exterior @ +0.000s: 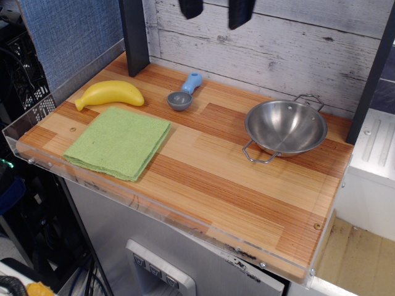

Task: Put the yellow banana inside the silver bowl.

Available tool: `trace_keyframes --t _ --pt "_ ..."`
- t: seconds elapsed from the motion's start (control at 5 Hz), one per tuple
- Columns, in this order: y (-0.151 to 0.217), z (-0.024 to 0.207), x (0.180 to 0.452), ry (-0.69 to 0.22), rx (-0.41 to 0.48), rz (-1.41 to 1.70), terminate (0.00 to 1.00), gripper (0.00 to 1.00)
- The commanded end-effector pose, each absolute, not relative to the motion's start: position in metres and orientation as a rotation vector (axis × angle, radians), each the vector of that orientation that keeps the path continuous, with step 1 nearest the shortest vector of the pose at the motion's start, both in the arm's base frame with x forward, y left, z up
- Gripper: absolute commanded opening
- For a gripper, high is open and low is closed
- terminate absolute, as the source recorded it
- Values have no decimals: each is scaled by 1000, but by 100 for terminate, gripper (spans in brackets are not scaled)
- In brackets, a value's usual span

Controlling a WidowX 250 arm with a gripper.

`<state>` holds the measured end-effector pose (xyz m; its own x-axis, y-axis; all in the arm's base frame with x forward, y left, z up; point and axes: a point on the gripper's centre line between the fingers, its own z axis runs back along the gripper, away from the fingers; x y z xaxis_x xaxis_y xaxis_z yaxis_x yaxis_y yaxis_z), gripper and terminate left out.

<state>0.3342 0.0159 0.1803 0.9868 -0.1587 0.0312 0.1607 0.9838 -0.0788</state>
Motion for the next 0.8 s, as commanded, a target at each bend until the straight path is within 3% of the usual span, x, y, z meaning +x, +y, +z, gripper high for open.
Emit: trace_keyframes --t 0.0,0.6 --pt "102 170 323 -55 -65 -210 0 100" --pt "182 121 326 -113 -11 -51 0 100"
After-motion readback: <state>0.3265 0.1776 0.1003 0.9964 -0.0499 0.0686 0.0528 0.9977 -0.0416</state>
